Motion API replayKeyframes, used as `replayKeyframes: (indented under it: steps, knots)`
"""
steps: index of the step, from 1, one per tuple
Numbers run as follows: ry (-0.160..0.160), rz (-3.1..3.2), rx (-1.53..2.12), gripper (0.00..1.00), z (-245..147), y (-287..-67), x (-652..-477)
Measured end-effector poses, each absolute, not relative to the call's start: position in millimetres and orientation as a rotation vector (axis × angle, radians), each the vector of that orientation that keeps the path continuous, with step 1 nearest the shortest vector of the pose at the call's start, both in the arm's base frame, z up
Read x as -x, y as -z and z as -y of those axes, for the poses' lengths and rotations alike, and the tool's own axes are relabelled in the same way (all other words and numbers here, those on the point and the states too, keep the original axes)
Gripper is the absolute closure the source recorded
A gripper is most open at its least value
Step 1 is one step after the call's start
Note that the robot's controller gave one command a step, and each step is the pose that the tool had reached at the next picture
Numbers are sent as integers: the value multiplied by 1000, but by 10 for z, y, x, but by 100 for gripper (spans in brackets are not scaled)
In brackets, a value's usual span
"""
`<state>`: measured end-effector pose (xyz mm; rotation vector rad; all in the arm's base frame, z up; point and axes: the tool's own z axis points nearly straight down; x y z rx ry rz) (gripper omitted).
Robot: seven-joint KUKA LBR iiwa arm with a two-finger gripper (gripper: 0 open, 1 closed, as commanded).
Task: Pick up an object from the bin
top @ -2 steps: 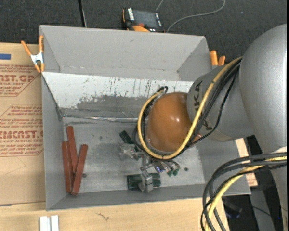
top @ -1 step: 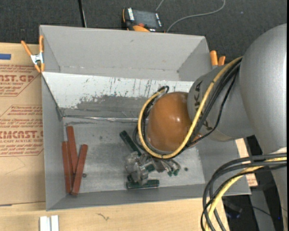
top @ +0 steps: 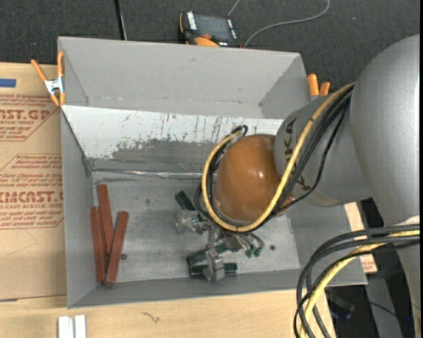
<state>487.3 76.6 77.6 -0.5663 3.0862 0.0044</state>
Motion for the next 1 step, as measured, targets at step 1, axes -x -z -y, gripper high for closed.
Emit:
replayKeyframes:
  steps: [1]
  knots:
    - [1,-2997,904,0,-543,-713,-4841]
